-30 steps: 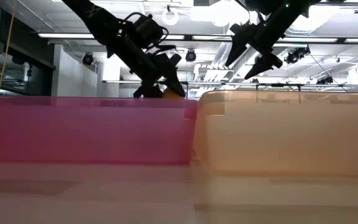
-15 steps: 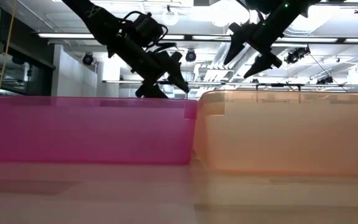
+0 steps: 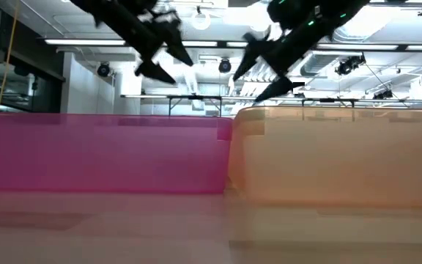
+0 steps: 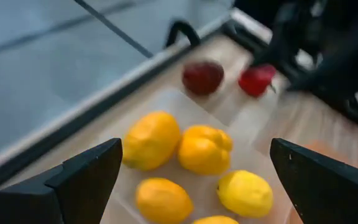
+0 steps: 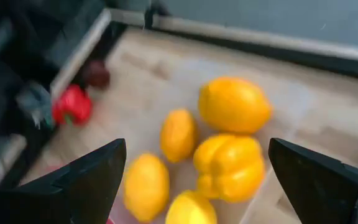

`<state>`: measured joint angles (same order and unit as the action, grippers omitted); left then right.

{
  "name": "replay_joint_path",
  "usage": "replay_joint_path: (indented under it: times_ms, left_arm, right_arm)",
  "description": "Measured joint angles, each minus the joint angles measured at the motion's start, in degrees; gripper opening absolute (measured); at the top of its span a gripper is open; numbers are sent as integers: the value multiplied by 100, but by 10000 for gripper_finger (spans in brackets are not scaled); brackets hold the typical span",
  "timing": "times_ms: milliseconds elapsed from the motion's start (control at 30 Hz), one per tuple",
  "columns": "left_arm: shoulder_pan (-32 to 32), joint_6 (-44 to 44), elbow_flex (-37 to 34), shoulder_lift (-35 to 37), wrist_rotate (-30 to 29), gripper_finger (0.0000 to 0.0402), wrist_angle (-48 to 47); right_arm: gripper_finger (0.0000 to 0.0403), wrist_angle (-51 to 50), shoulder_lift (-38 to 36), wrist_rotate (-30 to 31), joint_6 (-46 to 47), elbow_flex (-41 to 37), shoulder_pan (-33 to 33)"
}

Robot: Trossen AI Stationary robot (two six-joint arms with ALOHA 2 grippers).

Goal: Sort produce into baskets
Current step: Move the yellow bell pepper into the orange bin

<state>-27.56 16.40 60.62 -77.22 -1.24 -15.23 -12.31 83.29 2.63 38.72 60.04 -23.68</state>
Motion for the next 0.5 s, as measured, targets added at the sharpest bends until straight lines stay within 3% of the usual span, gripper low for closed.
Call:
replay_joint_path:
  times_ms: [167,300,500]
  left_arm:
    - [-206,217,0,843,-357,395,-144]
    - [-246,296,0,1203,-579,395,-186]
    - [-244,456,0,1332,-589,395,-439]
  right_arm:
    - [383,-1034,1177,-57,-911,1054,137]
    - [383,-1935,2036,235,-1776,2039,321]
    - [383,-2825,2930,445,-1979,2879,396]
